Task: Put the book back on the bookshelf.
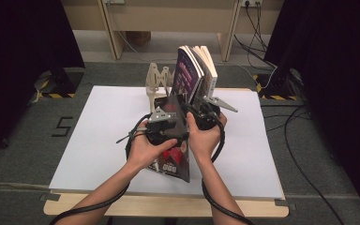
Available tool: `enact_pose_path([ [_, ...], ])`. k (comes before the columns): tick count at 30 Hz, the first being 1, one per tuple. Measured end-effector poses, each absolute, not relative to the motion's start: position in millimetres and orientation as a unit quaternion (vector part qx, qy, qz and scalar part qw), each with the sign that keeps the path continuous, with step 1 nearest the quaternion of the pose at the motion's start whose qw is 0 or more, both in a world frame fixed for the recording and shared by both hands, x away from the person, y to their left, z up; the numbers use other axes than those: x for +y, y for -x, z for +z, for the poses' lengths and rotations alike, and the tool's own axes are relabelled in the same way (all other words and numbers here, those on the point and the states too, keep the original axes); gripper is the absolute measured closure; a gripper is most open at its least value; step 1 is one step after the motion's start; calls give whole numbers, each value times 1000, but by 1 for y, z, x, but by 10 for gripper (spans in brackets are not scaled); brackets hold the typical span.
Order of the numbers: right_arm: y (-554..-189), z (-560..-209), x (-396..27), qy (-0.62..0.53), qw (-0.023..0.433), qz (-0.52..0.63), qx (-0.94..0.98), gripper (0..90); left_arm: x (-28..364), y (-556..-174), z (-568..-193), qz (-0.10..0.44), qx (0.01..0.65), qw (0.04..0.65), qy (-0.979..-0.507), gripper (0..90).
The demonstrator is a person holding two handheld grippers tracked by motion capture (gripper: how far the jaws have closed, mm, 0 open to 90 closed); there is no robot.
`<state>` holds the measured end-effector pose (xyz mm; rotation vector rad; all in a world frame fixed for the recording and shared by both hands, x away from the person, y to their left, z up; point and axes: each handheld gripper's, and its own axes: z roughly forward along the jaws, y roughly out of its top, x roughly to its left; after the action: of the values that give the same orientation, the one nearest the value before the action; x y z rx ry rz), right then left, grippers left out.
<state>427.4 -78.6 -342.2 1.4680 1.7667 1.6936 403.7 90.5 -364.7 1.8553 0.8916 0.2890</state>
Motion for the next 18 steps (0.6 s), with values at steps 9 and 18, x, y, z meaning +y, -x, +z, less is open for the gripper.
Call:
enact_pose_path([
  [9,-427,-343,-75,-507,146,584,617,875,85,-408,-363,137,377,497,-770,298],
  [18,-423,-337,-70,-500,151,591,615,875,85,-404,-363,152,376,500,-765,357],
])
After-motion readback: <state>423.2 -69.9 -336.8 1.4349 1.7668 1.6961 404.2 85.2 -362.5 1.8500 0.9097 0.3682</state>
